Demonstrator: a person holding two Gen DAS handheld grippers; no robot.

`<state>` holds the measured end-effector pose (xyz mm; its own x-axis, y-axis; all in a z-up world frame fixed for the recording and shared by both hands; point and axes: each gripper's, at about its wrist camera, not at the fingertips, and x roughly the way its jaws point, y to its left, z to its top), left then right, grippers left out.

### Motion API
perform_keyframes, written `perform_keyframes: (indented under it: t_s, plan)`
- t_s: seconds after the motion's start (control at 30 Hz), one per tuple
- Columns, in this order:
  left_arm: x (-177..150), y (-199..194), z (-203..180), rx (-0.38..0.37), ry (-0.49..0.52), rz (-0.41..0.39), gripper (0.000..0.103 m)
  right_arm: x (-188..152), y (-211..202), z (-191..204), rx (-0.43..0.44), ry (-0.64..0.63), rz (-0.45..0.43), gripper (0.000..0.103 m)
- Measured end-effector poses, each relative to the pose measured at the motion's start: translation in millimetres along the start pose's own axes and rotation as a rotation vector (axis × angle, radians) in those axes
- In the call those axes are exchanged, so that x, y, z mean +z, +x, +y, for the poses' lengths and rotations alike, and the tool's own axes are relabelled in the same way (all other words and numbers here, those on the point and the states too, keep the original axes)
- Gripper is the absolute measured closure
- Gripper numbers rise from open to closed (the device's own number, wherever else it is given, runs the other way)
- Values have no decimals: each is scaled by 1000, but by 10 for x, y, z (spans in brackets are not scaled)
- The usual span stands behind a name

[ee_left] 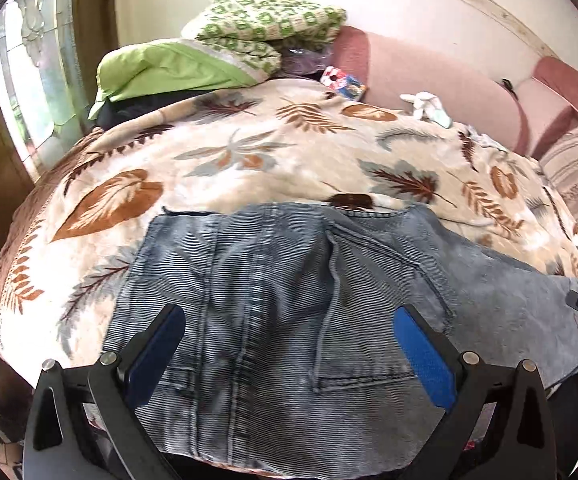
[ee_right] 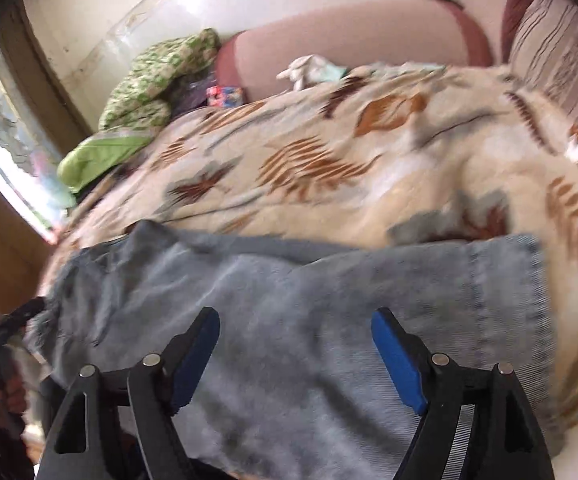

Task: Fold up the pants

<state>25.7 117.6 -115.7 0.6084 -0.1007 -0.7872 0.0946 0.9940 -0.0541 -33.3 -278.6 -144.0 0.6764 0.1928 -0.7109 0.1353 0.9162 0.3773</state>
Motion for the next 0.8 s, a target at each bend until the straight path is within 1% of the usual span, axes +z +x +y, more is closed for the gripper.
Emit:
perform_keyframes:
  t_s: [0.03, 0.1, 0.2, 0.23, 0.27, 0.33, 0.43, 0.53, 0.8]
  plan:
    - [-1, 45, 20, 4, -2, 9, 0, 7, 15, -17, -27, 3, 5, 22]
    - [-27, 187, 48, 11, -8, 56, 0, -18, 83, -62, -64, 8, 25, 22]
    - [-117, 441, 69, 22, -15, 143, 0, -128, 310, -104, -135, -3, 106, 22]
    - [-148, 487, 67, 30, -8, 153, 0, -170, 341, -89, -154, -22, 100, 22]
    - [-161, 508, 58, 36, 2, 152, 0, -205, 346, -39, -182, -59, 82, 22]
    - [-180, 511, 41, 45, 16, 143, 0, -264, 376, 41, -227, -110, 80, 21]
    - [-211, 531, 28, 53, 33, 132, 0, -275, 371, 8, -225, -86, 78, 20]
    - [-250, 537, -14, 67, 55, 110, 0, -289, 359, 15, -239, -94, 81, 20]
    - [-264, 520, 22, 39, 66, 94, 0, -235, 426, 59, -268, -79, 118, 20]
